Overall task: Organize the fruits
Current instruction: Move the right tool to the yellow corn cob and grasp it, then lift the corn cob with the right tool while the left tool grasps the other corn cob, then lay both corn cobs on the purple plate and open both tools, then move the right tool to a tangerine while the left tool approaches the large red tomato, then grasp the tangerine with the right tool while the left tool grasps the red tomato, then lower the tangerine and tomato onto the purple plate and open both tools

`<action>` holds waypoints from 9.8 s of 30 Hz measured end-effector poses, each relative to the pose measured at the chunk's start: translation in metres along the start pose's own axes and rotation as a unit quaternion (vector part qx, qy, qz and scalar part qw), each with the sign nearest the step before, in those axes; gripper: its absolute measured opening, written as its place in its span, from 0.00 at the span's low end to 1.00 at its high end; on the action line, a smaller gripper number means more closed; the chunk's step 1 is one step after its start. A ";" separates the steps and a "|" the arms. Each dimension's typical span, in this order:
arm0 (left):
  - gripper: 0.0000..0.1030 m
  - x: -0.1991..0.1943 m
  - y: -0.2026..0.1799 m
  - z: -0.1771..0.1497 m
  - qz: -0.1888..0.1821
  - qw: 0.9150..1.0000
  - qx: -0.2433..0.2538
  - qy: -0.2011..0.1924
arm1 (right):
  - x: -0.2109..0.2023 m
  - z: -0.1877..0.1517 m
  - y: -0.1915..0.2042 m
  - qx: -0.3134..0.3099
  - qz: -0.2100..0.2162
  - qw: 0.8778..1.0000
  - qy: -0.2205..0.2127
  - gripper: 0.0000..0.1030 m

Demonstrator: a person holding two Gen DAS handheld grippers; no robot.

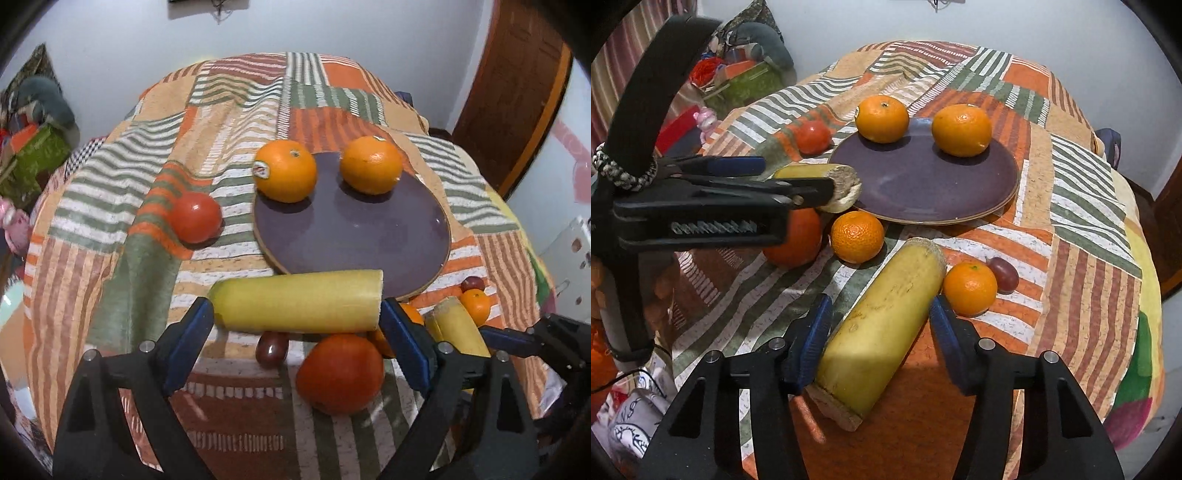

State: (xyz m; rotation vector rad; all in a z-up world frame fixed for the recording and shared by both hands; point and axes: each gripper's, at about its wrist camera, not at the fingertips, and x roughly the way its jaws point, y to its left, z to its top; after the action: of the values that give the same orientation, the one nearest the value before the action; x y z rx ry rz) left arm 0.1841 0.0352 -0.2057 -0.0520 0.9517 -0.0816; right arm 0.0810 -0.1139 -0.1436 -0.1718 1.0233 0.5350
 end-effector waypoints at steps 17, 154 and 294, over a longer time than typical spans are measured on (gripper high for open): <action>0.87 -0.033 0.091 -0.032 0.070 0.995 -0.066 0.002 | -0.009 0.000 -0.006 0.011 -0.006 1.000 -0.005 0.36; 0.64 0.053 0.015 0.069 -0.097 0.994 -0.044 0.031 | 0.057 0.121 -0.046 -0.054 0.024 0.997 -0.048 0.35; 0.50 0.034 -0.009 0.028 -0.099 0.994 -0.024 0.030 | 0.054 0.064 -0.042 0.021 0.050 0.998 -0.016 0.32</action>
State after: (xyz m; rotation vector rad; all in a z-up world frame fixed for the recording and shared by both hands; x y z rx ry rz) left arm 0.2262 0.0236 -0.2158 -0.1894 1.0064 -0.2452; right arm 0.1725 -0.1071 -0.1605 -0.0758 1.0152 0.6044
